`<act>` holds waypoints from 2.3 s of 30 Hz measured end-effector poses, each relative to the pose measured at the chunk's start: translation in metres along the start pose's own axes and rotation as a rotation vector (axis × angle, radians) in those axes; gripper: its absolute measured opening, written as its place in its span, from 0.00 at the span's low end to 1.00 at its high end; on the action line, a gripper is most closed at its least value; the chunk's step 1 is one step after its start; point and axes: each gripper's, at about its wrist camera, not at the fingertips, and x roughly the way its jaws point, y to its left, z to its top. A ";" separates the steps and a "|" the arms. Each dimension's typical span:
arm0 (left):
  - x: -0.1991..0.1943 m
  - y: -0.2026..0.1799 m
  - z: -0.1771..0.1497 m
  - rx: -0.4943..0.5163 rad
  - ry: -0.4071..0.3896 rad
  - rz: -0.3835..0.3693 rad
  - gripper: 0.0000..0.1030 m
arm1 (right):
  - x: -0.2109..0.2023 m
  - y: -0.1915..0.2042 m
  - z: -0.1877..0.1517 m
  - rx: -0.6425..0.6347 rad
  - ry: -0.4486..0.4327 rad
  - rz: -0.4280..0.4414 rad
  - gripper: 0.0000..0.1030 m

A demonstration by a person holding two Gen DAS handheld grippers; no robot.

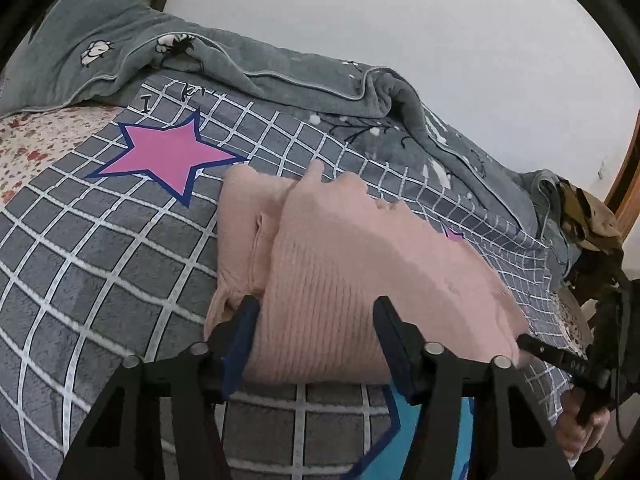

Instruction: Fold small clothes

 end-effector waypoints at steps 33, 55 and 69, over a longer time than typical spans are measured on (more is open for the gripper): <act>0.003 0.028 0.000 -0.033 0.049 0.051 0.56 | 0.004 -0.004 0.004 -0.019 -0.018 -0.005 0.38; 0.017 0.020 -0.003 -0.025 0.049 0.085 0.66 | 0.010 -0.019 0.004 0.056 -0.025 -0.030 0.54; 0.027 0.022 0.000 -0.037 0.064 0.075 0.69 | 0.016 -0.025 0.005 0.078 -0.025 -0.016 0.59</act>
